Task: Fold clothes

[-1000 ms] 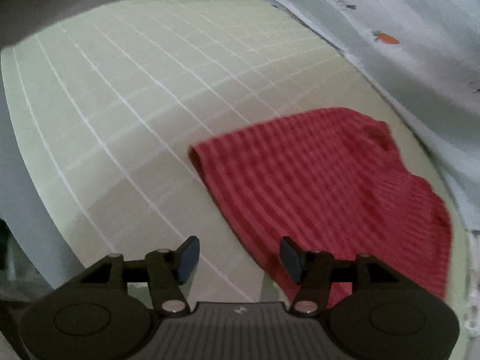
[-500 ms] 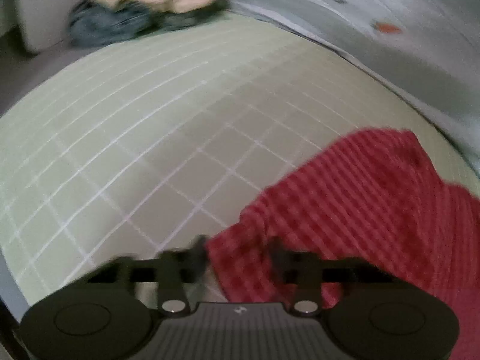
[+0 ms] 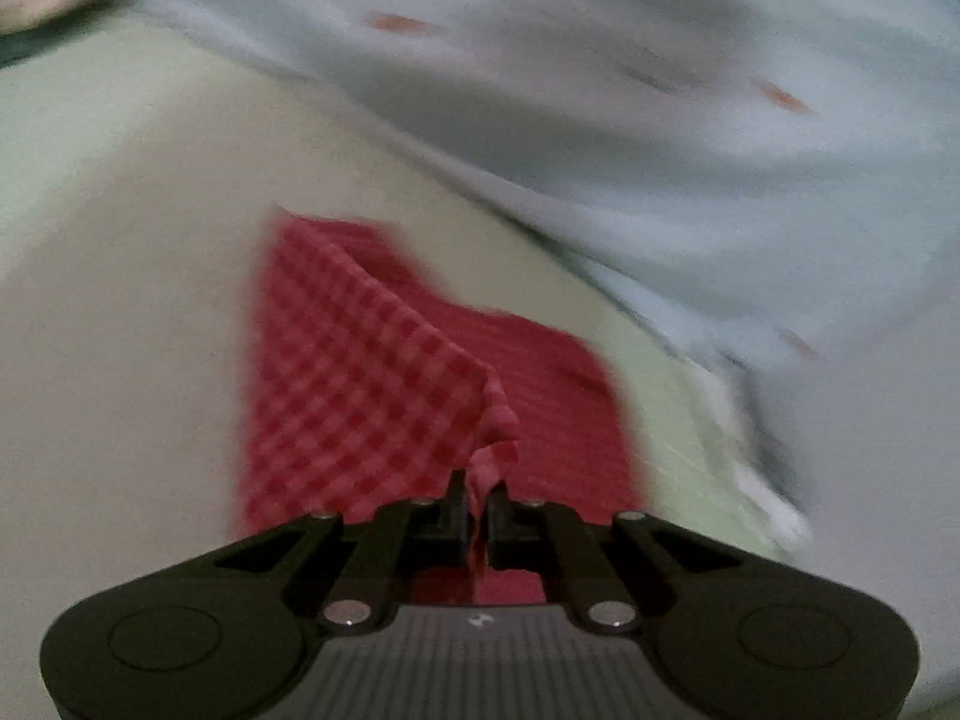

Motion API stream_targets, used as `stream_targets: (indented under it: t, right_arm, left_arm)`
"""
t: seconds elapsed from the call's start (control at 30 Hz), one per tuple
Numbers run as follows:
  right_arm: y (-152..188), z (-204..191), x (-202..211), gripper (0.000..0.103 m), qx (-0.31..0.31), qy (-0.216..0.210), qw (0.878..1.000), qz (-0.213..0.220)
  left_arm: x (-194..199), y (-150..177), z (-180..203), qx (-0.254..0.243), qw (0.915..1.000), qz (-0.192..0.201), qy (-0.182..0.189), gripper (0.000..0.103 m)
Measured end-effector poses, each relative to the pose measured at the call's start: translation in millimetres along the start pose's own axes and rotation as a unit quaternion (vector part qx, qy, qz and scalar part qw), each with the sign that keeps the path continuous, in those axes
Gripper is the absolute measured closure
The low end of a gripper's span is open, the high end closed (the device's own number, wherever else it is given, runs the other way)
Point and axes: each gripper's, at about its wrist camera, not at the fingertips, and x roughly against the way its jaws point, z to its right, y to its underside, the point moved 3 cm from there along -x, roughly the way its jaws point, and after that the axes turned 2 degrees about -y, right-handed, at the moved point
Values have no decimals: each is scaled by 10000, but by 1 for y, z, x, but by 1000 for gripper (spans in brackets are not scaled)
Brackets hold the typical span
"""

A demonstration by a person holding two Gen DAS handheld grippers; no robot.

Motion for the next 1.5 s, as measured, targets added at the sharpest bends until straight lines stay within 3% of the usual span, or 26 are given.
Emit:
stream_targets:
  t: [0.13, 0.3, 0.4, 0.5, 0.57, 0.67, 0.73, 0.9, 0.97, 1.07, 1.23, 1.33, 1.4, 1.47, 1.5]
  right_arm:
    - [1, 4, 1, 0, 82, -109, 9999, 19]
    - [-1, 13, 6, 6, -27, -134, 9999, -23]
    - [-6, 23, 16, 17, -347, -31, 9993, 147]
    - [-20, 34, 30, 31, -737, -23, 9960, 502]
    - [-30, 34, 32, 51, -987, -377, 9922, 665]
    - [-45, 28, 30, 73, -1298, -1056, 9824, 829]
    - [-55, 7, 20, 80, -1069, -1424, 9815, 701]
    - [-67, -55, -9, 84, -619, -2531, 9653, 156]
    - [-66, -80, -17, 84, -322, -2721, 9617, -13]
    - [-62, -106, -26, 82, 103, -2809, 9594, -213]
    - [-58, -119, -38, 68, 157, -2778, 9594, -465]
    - [-57, -121, -40, 67, 167, -2831, 9576, -503]
    - [-54, -121, -40, 70, 162, -2903, 9553, -530]
    - [-54, -122, -41, 90, 188, -2962, 9532, -571]
    - [-55, -123, -40, 94, 203, -2984, 9526, -562]
  left_arm:
    - [-26, 19, 39, -659, 9962, -527, 192, 60]
    - [-23, 23, 19, -134, 9980, -565, -236, 49]
    - [-16, 14, -11, 415, 9953, -470, -743, 47]
    - [-12, 12, -37, 656, 9872, -567, -1337, 47]
    - [-11, 14, -51, 845, 9813, -686, -1588, 44]
    - [-8, 18, -65, 1013, 9760, -871, -1720, 41]
    - [-11, 16, -69, 990, 9727, -1004, -1842, 40]
    - [-18, 16, -78, 960, 9682, -1270, -1929, 36]
    - [-18, 17, -81, 962, 9675, -1350, -1910, 34]
    - [-18, 18, -83, 885, 9692, -1410, -1815, 33]
    - [-18, 19, -84, 878, 9719, -1442, -1641, 23]
    - [-22, 19, -81, 825, 9726, -1473, -1599, 16]
    - [-25, 19, -78, 746, 9725, -1493, -1625, 13]
    - [-26, 20, -75, 645, 9719, -1501, -1696, 12]
    - [-27, 21, -73, 594, 9715, -1505, -1732, 12]
